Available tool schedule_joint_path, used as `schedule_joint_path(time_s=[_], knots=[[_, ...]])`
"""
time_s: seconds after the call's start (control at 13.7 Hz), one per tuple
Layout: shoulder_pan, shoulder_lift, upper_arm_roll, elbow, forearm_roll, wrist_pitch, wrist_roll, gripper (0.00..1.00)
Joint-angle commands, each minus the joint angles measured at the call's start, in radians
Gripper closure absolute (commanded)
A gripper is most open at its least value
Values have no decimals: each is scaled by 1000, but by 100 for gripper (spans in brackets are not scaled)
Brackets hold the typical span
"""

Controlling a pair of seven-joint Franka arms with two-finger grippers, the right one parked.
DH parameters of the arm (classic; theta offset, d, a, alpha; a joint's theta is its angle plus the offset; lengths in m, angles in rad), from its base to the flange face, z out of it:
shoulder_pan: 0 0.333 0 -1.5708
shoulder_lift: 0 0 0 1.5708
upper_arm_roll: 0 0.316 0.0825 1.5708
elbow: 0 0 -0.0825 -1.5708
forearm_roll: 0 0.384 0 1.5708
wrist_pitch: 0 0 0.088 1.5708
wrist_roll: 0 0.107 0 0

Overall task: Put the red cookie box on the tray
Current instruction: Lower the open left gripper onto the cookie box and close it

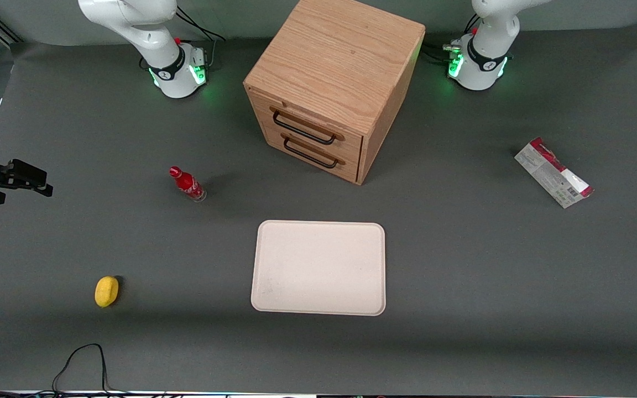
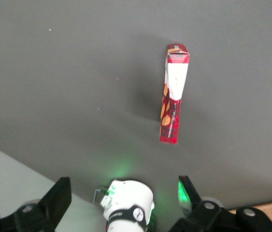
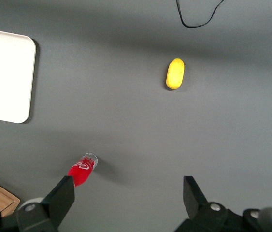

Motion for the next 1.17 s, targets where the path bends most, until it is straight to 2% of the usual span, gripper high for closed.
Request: schedule_joint_path(time_s=[0.0, 0.44, 0.58, 0.8, 1.09], knots=[[-18, -33, 0, -192, 15, 178, -65, 1], [-84, -31, -2, -501, 15, 544, -258, 1], [-86, -21, -2, -590, 15, 700, -266, 1], [-86, 18, -2, -680, 16, 883, -266, 1], [-86, 62, -2, -731, 16, 1009, -265, 1]])
